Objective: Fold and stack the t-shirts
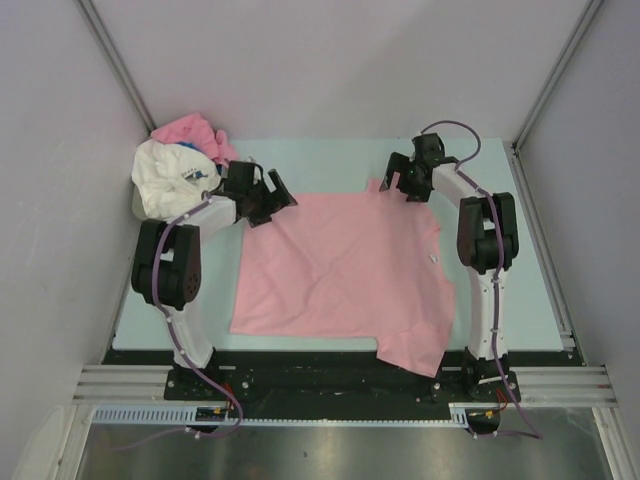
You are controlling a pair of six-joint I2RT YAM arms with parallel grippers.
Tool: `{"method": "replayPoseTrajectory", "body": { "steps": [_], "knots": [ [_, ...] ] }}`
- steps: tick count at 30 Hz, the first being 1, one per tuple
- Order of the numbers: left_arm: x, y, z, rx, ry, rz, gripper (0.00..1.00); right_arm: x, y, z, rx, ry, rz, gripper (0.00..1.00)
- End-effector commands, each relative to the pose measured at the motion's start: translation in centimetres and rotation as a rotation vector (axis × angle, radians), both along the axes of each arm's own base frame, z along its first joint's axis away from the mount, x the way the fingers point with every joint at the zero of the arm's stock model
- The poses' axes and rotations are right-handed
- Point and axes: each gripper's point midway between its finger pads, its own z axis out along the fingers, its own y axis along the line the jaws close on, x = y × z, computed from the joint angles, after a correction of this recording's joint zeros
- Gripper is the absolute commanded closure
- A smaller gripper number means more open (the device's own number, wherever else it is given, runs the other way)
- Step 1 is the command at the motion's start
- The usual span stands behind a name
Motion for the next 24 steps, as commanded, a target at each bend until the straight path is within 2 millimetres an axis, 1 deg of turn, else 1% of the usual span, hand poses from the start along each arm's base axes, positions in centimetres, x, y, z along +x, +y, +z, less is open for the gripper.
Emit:
{"method": "replayPoseTrajectory", "body": {
  "steps": [1,2,3,4,5,6,7,8,9,10,11,12,13,14,16,17,19,20,21,22,23,24],
  "knots": [
    [0.1,0.0,-1.3,0.008,0.006,0.017,0.0,2.1,0.6,-0.2,0.018,-0.027,-0.003,0.0],
    [0.2,0.1,-1.5,0.013,0.01,0.021,0.0,2.4,0.4,-0.3,0.006,-0.027,-0.013,0.0],
    [0.2,0.2,-2.0,0.023,0.024,0.023,0.0,2.6,-0.1,-0.8,-0.011,-0.021,-0.031,0.0],
    [0.4,0.4,-2.2,0.034,0.025,0.031,0.0,2.6,-0.4,-1.9,-0.022,-0.002,-0.042,0.0],
    [0.8,0.3,-2.1,0.034,0.019,0.032,0.0,2.8,-0.7,-2.3,-0.029,0.003,-0.053,0.0],
    [0.9,0.4,-2.8,0.041,0.037,0.034,0.0,3.5,-1.0,-1.9,-0.033,-0.01,-0.064,0.0],
    [1.1,0.4,-3.0,0.048,0.04,0.038,0.0,3.4,-1.3,-3.2,-0.044,0.021,-0.074,0.0],
    [1.9,0.3,-2.6,0.048,0.028,0.041,0.0,3.7,-1.4,-3.3,-0.052,0.023,-0.08,0.0],
    [2.2,0.4,-2.7,0.054,0.034,0.044,0.0,4.8,-1.9,-2.5,-0.065,-0.003,-0.103,0.0],
    [2.5,0.5,-3.5,0.062,0.052,0.046,0.0,4.8,-2.2,-2.9,-0.077,0.013,-0.112,0.0],
    [3.5,0.5,-2.7,0.067,0.031,0.051,0.0,4.9,-2.7,-3.8,-0.088,0.028,-0.123,0.0],
    [3.8,0.8,-2.9,0.078,0.035,0.058,0.0,5.4,-3.1,-3.9,-0.098,0.027,-0.14,0.0],
    [4.3,0.9,-2.9,0.086,0.032,0.063,0.0,6.1,-3.8,-3.0,-0.099,0.011,-0.16,0.0],
    [5.3,1.0,-2.7,0.091,0.023,0.072,0.0,6.4,-4.1,-3.6,-0.1,0.019,-0.171,0.0],
    [6.0,1.7,-3.0,0.101,0.032,0.084,0.0,7.0,-4.9,-3.5,-0.094,0.02,-0.189,0.0],
    [6.9,1.8,-2.8,0.101,0.021,0.091,0.0,7.8,-4.9,-3.4,-0.088,0.006,-0.189,0.0],
    [7.8,2.2,-2.7,0.096,0.013,0.098,0.0,8.2,-5.2,-3.4,-0.085,0.005,-0.195,0.0],
    [8.7,2.3,-2.5,0.098,0.001,0.101,0.0,8.9,-5.3,-2.7,-0.081,-0.017,-0.198,0.0],
    [9.1,2.6,-2.6,0.1,0.005,0.102,0.0,9.0,-5.4,-3.1,-0.081,-0.014,-0.201,0.0],
    [9.5,2.6,-2.5,0.097,0.003,0.103,0.0,9.3,-5.5,-3.0,-0.077,-0.024,-0.207,0.0],
    [10.6,2.5,-1.6,0.092,-0.025,0.102,0.0,9.6,-5.7,-2.8,-0.069,-0.033,-0.213,0.0],
    [10.8,2.9,-2.4,0.097,-0.006,0.106,0.0,10.0,-5.6,-2.7,-0.054,-0.05,-0.214,0.0]
  ]
}}
